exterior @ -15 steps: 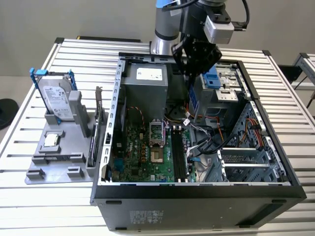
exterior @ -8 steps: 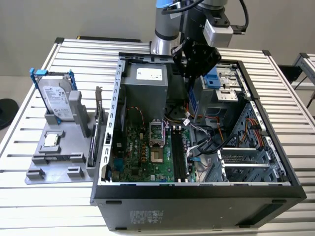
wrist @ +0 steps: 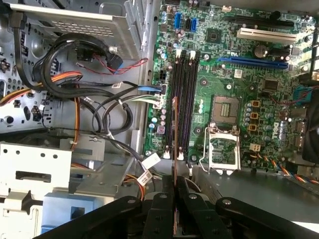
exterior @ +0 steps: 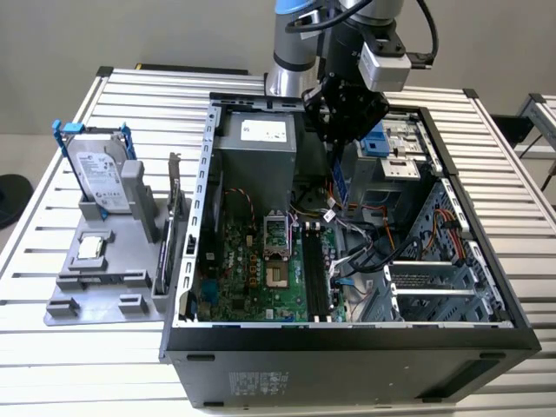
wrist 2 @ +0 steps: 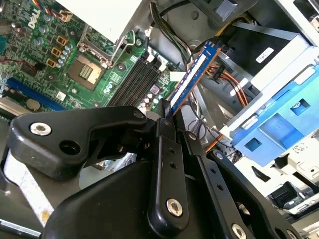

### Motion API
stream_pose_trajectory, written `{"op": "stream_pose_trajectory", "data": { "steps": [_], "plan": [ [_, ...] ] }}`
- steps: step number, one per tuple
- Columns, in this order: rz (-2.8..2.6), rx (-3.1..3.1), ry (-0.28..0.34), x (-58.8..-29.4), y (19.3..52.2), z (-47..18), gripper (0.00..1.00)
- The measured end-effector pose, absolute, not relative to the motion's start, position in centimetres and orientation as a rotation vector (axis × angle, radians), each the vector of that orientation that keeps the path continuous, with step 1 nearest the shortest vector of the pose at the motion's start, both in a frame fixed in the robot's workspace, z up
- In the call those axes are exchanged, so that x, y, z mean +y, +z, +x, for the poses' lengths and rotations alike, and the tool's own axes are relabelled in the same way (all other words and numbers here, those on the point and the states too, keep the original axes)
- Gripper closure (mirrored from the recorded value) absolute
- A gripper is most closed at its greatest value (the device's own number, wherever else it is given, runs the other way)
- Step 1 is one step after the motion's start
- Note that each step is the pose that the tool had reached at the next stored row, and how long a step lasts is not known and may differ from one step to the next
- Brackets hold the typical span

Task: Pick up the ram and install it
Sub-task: 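Insert the ram into the slot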

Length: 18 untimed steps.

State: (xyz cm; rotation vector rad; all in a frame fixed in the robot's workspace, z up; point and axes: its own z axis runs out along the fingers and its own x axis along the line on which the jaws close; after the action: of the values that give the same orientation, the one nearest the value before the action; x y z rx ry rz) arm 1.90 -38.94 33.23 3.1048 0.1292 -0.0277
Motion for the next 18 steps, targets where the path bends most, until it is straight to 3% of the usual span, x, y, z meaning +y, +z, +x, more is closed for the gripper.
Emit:
{"op": "stream_pose_trajectory", "data": {
  "steps": [18],
  "plan": [
    [3.105,0.129,-0.028,-40.2,32.4,2.0,1.00]
  ]
}}
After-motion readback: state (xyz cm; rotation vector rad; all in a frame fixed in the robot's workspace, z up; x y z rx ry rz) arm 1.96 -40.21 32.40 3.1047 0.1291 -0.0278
